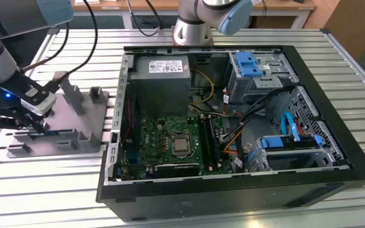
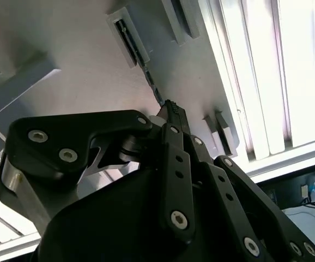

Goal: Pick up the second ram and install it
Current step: 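Pick up the second ram and move it above second insertion slot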

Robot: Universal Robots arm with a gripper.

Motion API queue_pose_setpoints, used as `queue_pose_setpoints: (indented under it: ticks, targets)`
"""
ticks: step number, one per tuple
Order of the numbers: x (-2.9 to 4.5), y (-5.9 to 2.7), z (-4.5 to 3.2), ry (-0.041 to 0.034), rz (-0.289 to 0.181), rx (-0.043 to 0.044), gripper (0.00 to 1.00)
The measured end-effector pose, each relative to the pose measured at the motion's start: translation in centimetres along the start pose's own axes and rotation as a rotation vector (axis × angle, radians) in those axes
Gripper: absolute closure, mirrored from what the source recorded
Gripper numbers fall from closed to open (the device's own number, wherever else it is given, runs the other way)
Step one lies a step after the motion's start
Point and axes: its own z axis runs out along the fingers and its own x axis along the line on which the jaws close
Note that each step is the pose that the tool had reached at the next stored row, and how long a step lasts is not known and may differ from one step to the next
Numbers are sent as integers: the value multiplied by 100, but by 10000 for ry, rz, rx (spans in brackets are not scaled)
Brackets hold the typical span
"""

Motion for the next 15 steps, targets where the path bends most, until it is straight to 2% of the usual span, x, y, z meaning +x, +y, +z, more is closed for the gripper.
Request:
queue_pose_setpoints:
  ticks: [15]
  targets:
    - [0, 0, 0, 22, -1683, 73, 89]
